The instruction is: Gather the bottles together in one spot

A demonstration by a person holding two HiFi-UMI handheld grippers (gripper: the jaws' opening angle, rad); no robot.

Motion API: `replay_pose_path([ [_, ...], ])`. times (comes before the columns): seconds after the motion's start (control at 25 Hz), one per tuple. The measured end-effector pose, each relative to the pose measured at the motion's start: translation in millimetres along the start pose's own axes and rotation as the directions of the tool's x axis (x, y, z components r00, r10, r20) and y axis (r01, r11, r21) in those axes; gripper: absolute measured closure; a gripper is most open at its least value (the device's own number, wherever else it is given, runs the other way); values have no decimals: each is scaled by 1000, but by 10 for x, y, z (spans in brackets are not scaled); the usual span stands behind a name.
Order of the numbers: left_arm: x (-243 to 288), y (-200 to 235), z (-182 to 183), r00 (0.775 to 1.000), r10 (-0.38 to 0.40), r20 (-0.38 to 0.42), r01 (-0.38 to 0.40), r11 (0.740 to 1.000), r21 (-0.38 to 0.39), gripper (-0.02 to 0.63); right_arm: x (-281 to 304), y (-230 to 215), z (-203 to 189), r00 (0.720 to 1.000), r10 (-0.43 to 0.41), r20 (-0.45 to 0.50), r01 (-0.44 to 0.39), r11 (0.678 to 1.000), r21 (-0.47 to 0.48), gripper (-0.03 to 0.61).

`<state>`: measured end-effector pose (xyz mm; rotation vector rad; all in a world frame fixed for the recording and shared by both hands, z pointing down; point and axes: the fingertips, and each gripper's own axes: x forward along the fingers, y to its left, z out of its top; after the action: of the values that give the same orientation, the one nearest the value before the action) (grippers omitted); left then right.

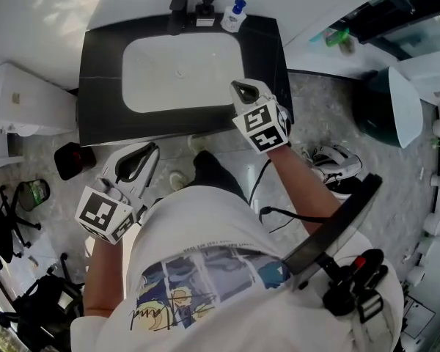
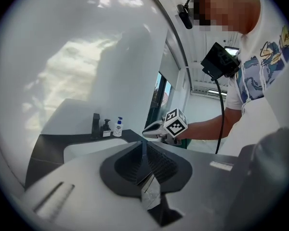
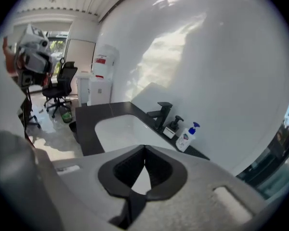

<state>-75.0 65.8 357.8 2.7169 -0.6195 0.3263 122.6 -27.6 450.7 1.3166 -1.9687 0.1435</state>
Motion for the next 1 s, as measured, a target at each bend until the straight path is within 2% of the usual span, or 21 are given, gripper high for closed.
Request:
replay_pose_path([
  [0.12, -38, -90, -75, 1000, -4, -15, 3, 1000, -11, 580, -131, 201, -28, 998, 50, 22, -52, 992, 119, 575],
  [0.52, -92, -254, -268, 999, -47, -27, 47, 999, 8, 575, -549, 633, -44, 991, 109, 78, -126, 955, 267, 575],
  [0.8, -121, -325, -309, 998, -60, -35, 60, 998, 18, 575, -740, 829, 79, 981, 142, 130, -176, 934, 311, 575],
  [1.0, -163, -366, -326, 997, -58, -50, 59, 998, 24, 575, -852, 985, 171, 973, 170, 157, -211, 929, 304, 575],
])
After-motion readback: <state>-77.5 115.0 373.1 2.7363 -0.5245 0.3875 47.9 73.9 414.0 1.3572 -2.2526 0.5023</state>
